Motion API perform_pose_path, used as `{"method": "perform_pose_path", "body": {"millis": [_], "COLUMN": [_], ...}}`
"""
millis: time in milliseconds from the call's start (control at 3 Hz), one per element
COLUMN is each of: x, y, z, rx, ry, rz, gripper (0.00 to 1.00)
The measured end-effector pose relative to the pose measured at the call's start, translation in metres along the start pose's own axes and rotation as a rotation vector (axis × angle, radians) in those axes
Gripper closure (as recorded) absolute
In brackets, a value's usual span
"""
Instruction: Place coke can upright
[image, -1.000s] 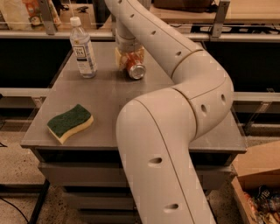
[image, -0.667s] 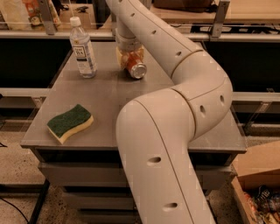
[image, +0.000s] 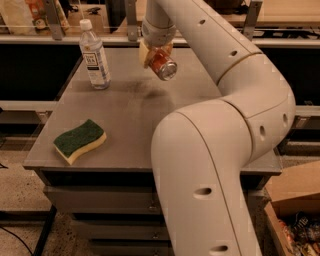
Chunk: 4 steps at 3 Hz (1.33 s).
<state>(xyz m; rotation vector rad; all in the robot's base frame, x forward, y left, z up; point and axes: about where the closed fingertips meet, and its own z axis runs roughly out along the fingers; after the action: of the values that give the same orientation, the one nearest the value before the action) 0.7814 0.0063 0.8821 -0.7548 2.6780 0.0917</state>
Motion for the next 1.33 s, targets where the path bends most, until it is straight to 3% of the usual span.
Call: {"method": "perform_pose_path", "body": {"millis": [333,667,1000,1333], "x": [0.013,0.038,0.050,0.050], "y": [-0.006,-0.002,0.004,0.005], "z": [-0.044,-0.078,-0.068,-0.066], "rx": [-0.051,-0.078,-0.084,-0.124], "ry": [-0.086,-0.169,-0.144,-0.195], "rz": [-0.028,-0.069,-0.077,-0.085], "gripper": [0.93,1.00,1.00,1.00]}}
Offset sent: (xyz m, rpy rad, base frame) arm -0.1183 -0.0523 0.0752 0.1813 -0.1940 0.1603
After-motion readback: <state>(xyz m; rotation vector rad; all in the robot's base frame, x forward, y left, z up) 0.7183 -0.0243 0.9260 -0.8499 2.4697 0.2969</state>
